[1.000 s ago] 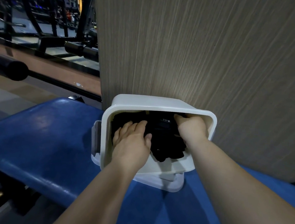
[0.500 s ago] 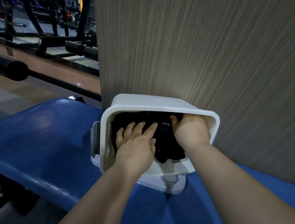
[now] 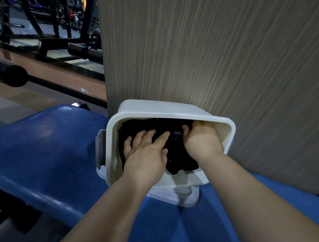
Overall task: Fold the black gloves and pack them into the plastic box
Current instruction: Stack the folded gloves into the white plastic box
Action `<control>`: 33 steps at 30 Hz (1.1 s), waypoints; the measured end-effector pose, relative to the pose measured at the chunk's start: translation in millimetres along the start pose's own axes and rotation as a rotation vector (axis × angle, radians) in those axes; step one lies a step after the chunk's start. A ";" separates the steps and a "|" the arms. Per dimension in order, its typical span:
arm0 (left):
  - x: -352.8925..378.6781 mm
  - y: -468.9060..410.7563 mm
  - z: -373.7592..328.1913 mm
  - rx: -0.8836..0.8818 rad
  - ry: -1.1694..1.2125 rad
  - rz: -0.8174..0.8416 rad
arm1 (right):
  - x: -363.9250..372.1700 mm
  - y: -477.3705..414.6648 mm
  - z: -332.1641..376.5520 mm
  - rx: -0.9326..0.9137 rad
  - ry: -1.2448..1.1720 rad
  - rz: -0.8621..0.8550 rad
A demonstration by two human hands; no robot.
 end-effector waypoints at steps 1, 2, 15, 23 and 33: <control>-0.1 -0.1 -0.4 0.000 0.001 0.001 | 1.3 -2.1 -0.1 0.025 0.005 0.027; -0.4 -0.2 -0.6 0.001 0.003 0.001 | 1.4 -3.2 0.2 0.039 0.017 0.036; 0.2 -0.8 1.9 -0.003 0.033 -0.004 | 3.1 11.2 4.0 -0.337 0.015 -0.062; 1.6 -0.3 1.7 0.004 0.014 0.001 | 10.9 2.6 -0.6 -0.343 0.116 0.141; 1.1 -0.9 4.5 -0.012 0.023 -0.002 | 20.8 -6.7 -6.0 -0.307 0.118 0.296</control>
Point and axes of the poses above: each hand's wrist, its own y-axis away from the middle knuckle, its own x-axis out of the palm, z = x × y, the point moved 4 cm from there along -y, towards the middle knuckle, and after that the axes turned 2 degrees about -y, right-handed, at the moved point
